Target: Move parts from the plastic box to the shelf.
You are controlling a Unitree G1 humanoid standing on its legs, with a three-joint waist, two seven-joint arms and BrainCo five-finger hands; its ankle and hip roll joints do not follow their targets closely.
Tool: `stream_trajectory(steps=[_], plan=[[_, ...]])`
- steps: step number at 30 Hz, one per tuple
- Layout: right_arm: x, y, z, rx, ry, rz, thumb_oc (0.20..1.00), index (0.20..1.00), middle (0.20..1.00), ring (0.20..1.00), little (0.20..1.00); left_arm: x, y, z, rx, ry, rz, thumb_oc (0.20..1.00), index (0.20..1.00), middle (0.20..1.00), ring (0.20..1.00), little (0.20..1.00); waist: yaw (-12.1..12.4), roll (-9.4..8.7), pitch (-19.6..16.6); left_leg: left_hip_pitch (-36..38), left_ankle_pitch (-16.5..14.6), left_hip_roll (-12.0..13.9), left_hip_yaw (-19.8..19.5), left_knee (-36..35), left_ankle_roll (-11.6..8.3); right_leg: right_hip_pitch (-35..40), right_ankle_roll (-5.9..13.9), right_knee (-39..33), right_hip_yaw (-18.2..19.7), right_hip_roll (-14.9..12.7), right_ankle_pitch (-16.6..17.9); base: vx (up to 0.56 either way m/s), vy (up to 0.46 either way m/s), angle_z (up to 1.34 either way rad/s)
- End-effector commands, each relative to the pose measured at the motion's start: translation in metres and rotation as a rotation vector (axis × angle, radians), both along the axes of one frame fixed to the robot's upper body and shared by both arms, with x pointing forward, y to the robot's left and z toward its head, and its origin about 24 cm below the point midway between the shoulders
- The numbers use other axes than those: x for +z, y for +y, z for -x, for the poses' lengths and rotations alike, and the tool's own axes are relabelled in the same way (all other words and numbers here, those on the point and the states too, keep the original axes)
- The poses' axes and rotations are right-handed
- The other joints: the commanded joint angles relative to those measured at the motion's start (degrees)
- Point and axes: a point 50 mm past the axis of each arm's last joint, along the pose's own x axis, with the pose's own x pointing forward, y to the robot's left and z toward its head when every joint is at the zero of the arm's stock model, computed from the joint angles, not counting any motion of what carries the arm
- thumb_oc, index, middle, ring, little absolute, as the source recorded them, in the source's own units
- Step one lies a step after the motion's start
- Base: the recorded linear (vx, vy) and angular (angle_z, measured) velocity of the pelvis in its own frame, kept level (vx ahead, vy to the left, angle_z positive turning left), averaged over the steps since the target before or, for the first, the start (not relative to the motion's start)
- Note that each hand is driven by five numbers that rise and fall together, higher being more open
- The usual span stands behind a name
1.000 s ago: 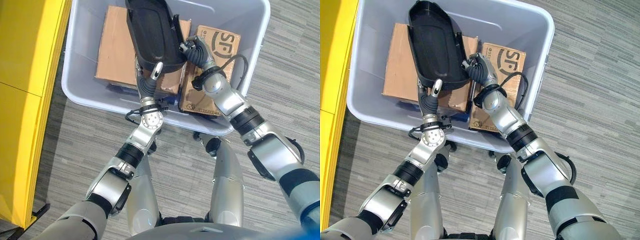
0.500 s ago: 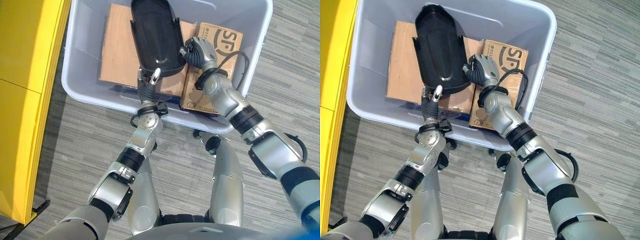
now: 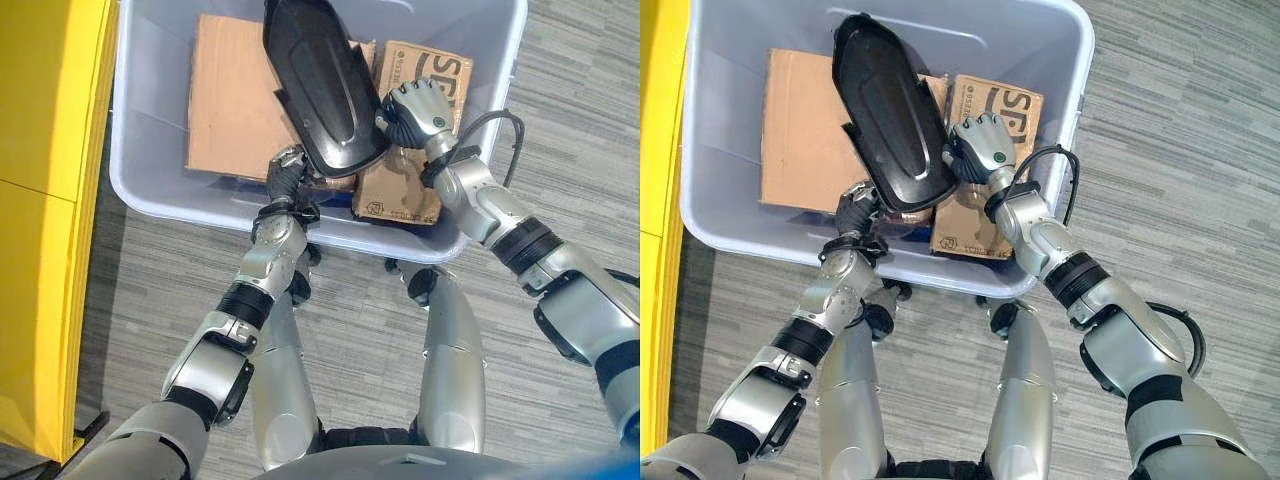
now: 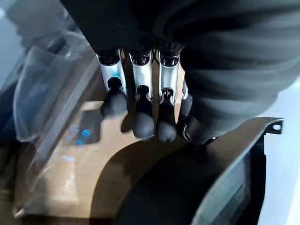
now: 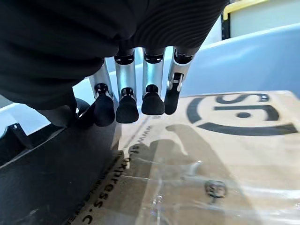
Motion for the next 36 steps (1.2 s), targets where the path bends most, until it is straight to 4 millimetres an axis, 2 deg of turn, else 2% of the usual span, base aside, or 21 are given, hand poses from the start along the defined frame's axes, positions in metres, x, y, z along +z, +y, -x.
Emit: stream_trajectory(steps=[1, 7, 8, 9, 10, 18, 23, 30, 36], plan=[[0.012, 0.015, 0.014, 0.122, -0.064, -0.078, 0.2, 0.2, 0.2, 0.2, 0.2, 0.008, -0.023, 0.004, -0.071, -0.045, 0.04, 0.2, 0.2, 0.2, 0.2, 0.2, 0.01, 2.26, -0.96, 3.07, -3.23, 5.74, -3.63, 1.32, -12.31, 0.3, 10.35, -7.66, 3.3, -3.0, 4.1, -0.02, -0.005, -0.05], [0.026, 0.025, 0.023, 0.18, -0.144, -0.079, 0.2, 0.2, 0.2, 0.2, 0.2, 0.009, -0.029, 0.004, -0.068, -0.044, 0.05, 0.216, 0.216, 0.216, 0.216, 0.216, -0.27, 2.14, -0.96, 2.98, -3.4, 6.02, -3.44, 1.61, -12.43, 0.03, 10.29, -7.65, 3.5, -2.83, 3.99, -0.01, 0.003, -0.03], [0.027, 0.028, 0.024, 0.185, -0.145, -0.064, 0.2, 0.2, 0.2, 0.2, 0.2, 0.009, -0.029, 0.004, -0.069, -0.047, 0.048, 0.263, 0.263, 0.263, 0.263, 0.263, -0.29, 2.06, -0.96, 3.03, -3.46, 6.06, -3.37, 1.67, -12.45, 0.08, 10.3, -7.67, 3.46, -2.79, 3.94, 0.0, 0.0, 0.0], [0.027, 0.029, 0.025, 0.184, -0.135, -0.065, 0.2, 0.2, 0.2, 0.2, 0.2, 0.01, -0.031, 0.005, -0.069, -0.049, 0.04, 0.435, 0.435, 0.435, 0.435, 0.435, -0.36, 1.97, -0.96, 3.04, -3.49, 6.13, -3.34, 1.69, -12.43, 0.09, 10.3, -7.65, 3.43, -2.77, 3.9, 0.0, -0.012, -0.09], [0.026, 0.029, 0.026, 0.177, -0.119, -0.069, 0.2, 0.2, 0.2, 0.2, 0.2, 0.01, -0.031, 0.006, -0.067, -0.058, 0.016, 1.0, 1.0, 1.0, 1.0, 1.0, -0.41, 1.93, -0.96, 3.19, -3.5, 6.11, -3.28, 1.76, -12.43, 0.16, 10.29, -7.68, 3.5, -2.7, 3.88, 0.0, -0.01, -0.14], [0.016, 0.024, 0.023, 0.14, -0.091, -0.049, 0.2, 0.2, 0.2, 0.2, 0.2, 0.03, -0.018, 0.013, -0.007, -0.235, -0.015, 1.0, 1.0, 1.0, 1.0, 1.0, 0.21, 2.46, -0.96, 3.38, -3.1, 6.21, -3.28, 1.76, -12.53, 0.29, 10.11, -8.21, 3.35, -3.12, 3.9, 0.0, 0.001, -0.04], [0.014, 0.022, 0.022, 0.13, -0.088, -0.063, 0.2, 0.2, 0.2, 0.2, 0.2, 0.039, -0.022, 0.017, -0.086, -0.279, 0.035, 1.0, 1.0, 1.0, 1.0, 1.0, 0.7, 2.34, -0.96, 3.32, -3.07, 6.1, -3.49, 1.55, -12.51, 0.54, 10.08, -8.08, 2.82, -3.3, 3.85, 0.0, 0.0, 0.0], [0.012, 0.023, 0.021, 0.134, -0.069, -0.07, 0.2, 0.2, 0.2, 0.2, 0.2, 0.048, -0.028, 0.019, -0.135, -0.317, 0.129, 1.0, 1.0, 1.0, 1.0, 1.0, 0.44, 2.23, -0.96, 3.03, -3.34, 6.14, -3.64, 1.68, -12.44, 0.18, 10.1, -7.84, 3.1, -3.38, 3.82, 0.0, 0.0, 0.0], [0.01, 0.024, 0.02, 0.131, -0.045, -0.075, 0.2, 0.2, 0.2, 0.2, 0.2, 0.051, -0.033, 0.017, -0.151, -0.321, 0.142, 1.0, 1.0, 1.0, 1.0, 1.0, 0.23, 2.07, -0.96, 2.72, -3.31, 6.43, -3.6, 1.76, -12.5, -0.06, 10.04, -7.64, 3.23, -3.38, 3.74, 0.0, 0.0, 0.0]])
